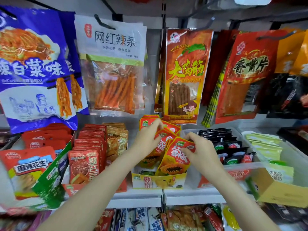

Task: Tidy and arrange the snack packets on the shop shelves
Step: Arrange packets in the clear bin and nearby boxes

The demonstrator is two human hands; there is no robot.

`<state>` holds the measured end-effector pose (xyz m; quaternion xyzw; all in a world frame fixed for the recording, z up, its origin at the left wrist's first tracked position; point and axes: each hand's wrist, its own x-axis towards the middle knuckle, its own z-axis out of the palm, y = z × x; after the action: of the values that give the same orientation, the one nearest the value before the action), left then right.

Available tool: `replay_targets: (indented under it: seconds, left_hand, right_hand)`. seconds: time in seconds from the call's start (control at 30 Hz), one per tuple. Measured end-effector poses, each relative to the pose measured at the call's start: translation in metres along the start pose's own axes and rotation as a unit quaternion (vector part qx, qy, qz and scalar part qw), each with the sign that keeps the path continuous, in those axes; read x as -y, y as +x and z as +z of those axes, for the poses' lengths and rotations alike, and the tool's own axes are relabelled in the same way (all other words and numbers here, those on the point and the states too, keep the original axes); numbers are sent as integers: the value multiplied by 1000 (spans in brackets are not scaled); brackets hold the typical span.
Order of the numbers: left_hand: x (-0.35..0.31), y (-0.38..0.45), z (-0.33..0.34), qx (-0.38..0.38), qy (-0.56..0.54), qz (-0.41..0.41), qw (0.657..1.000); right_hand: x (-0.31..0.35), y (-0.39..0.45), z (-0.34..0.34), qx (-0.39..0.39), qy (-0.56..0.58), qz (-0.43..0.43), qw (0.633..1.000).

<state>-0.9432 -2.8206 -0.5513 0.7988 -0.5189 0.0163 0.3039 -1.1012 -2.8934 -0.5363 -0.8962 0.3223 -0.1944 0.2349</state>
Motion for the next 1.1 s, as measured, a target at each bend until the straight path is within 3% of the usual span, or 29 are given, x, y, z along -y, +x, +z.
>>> replay_targets:
  seconds: [0.1, 0.17, 0.3, 0.4, 0.47, 0.53, 0.6, 0.67, 0.8, 0.93, 1.0, 1.07, 1.1]
  left_hand:
    - [18, -17, -14, -63, -70, -62, 994]
    - [30, -21, -18, -63, -59, -80, 993]
    - [41, -13, -10, -24, -15, -86, 996]
    - [39, -10, -6, -37, 33, -116, 992]
    - [35, -16, -1, -15, 48, -85, 995]
    - [35, -23, 1, 32, 56, -31, 997]
    - [40, -25, -1, 68, 59, -11, 996]
    - [45, -23, -1, 81, 47, -13, 995]
    - [49, -21, 6, 91, 69, -27, 993]
    - [42, -25, 2, 88, 91, -31, 991]
    - [38, -35, -7, 46, 117, 0, 992]
    - [37, -45, -16, -14, 144, 60, 988]
    - [38, -49, -21, -7, 144, 67, 987]
  right_hand:
    - [6, 5, -3, -5, 18, -3, 1000]
    - [12, 16, -4, -20, -4, -13, 1000]
    - [22, 60, 6, -34, -95, -58, 993]
    - [18, 76, 26, -22, -233, -71, 970]
    - [10, 69, 38, -48, -265, -100, 958]
    - [5, 57, 38, -40, -226, -121, 966]
    - [1, 49, 32, 53, -237, -104, 965]
    - [0, 42, 30, 129, -305, -79, 940]
    - [3, 41, 39, 98, -416, -93, 899]
    - [6, 46, 45, 10, -476, -106, 873]
    - [6, 44, 47, -11, -478, -102, 872]
    - [7, 44, 44, -30, -447, -168, 878]
    - [6, 45, 42, 4, -407, -208, 889]
